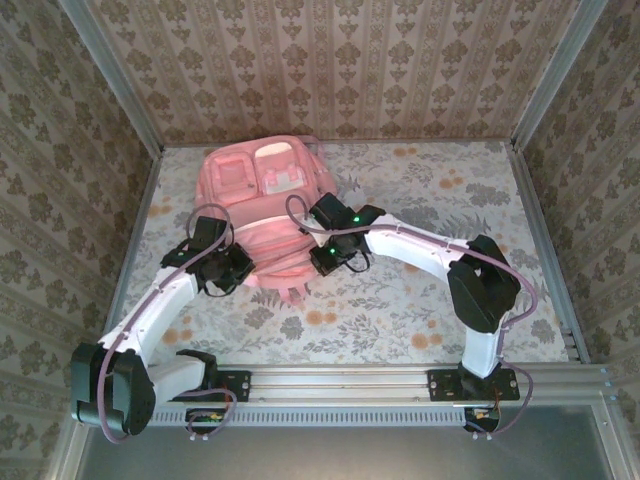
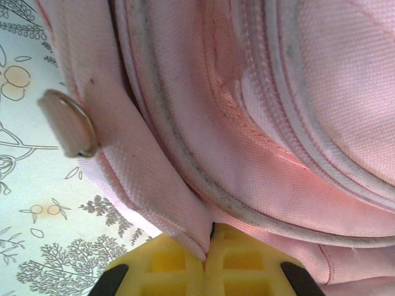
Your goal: Pack the student bag
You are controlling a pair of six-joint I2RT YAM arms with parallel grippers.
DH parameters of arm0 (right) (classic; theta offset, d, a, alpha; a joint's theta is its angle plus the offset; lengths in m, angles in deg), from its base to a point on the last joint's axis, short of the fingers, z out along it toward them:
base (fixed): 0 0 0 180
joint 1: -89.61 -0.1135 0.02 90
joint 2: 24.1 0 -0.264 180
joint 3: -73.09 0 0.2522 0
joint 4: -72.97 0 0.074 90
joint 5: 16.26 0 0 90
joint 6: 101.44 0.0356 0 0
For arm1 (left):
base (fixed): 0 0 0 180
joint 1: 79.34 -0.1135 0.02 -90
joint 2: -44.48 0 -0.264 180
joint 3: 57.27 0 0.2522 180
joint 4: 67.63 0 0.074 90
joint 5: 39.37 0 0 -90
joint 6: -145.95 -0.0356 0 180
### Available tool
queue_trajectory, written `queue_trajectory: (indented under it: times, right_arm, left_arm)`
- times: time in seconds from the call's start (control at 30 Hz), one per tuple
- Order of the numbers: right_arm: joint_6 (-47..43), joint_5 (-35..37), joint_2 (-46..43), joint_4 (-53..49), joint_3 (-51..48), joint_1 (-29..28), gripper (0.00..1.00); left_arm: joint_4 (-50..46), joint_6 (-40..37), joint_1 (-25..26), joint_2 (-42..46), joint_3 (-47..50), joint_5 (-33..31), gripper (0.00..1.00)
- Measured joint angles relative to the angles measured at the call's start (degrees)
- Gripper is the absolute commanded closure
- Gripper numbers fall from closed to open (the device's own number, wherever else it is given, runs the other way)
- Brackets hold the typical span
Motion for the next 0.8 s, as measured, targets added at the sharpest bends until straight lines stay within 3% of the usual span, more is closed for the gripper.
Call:
queue_trajectory:
  times: [0.23, 0.47, 0.67, 0.8]
  right_arm:
    - [2.99, -3.96, -0.44, 6.16, -4.70, -0.94, 1.00]
    - [13.92, -4.39, 1.40, 16.57, -3.67, -7.52, 1.00]
    - [21.09, -3.91, 4.59, 22.43, -3.19, -9.97, 1.00]
    - [23.74, -3.87, 5.79, 25.29, -3.19, -11.02, 1.00]
  left_arm:
    - [-4.96, -5.29, -2.21, -1.07, -3.63, -1.70, 0.86]
    - [-8.31, -9.60, -11.32, -3.52, -8.26, -2.54, 0.54]
    - [-8.83, -6.69, -10.99, 3.41, -5.18, 2.08, 0.38]
    - [-9.42, -1.44, -7.89, 8.26, -0.57, 4.66, 0.34]
